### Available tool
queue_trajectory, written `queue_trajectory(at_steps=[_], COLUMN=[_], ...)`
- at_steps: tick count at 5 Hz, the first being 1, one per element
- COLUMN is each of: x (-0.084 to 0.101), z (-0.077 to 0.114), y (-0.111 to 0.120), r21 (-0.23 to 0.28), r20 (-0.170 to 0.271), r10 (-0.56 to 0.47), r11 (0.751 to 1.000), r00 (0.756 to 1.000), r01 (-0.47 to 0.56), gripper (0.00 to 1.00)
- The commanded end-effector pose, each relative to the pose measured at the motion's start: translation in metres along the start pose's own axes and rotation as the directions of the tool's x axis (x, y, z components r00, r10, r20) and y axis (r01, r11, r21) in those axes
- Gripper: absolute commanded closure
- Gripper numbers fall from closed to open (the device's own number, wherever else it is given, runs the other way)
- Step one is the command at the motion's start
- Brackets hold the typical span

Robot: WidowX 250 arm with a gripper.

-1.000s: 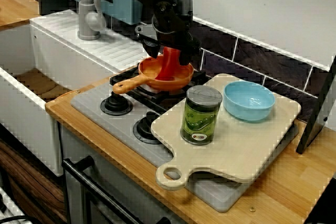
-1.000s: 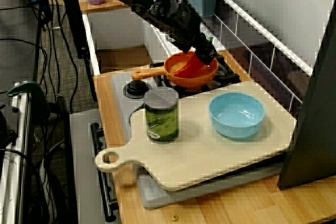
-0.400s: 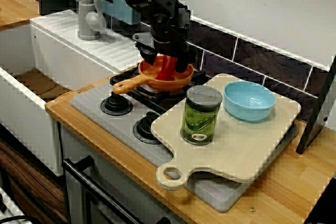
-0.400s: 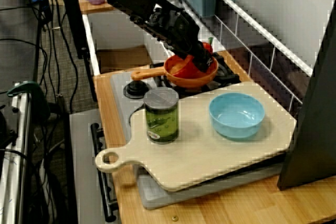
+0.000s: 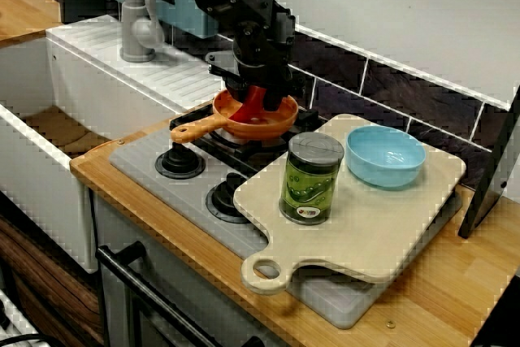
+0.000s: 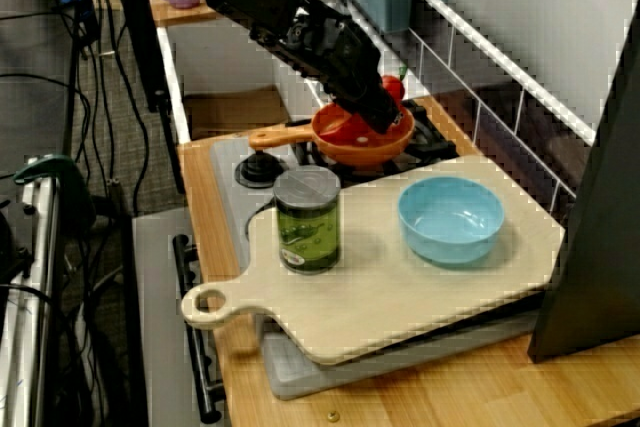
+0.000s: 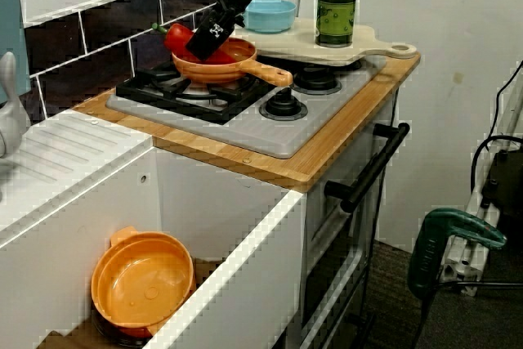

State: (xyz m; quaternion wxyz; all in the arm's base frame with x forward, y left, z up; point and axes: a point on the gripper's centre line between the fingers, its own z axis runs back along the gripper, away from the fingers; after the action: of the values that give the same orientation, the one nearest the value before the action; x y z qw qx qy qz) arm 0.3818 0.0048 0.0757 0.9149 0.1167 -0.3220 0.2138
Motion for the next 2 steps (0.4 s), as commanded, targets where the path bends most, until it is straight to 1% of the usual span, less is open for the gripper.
queue_trajectory(at_steps=[1,2], x=[0.026,0.041], z=[0.014,0.029], y=[0.006,0.008], r21=[-0.019,-0.04], r20=[0.024,0.024], r10=[0.027,0.049], r11=[0.999,0.998], r00=[0.999,0.999], r01=[-0.027,-0.048], gripper=[1.0,1.0])
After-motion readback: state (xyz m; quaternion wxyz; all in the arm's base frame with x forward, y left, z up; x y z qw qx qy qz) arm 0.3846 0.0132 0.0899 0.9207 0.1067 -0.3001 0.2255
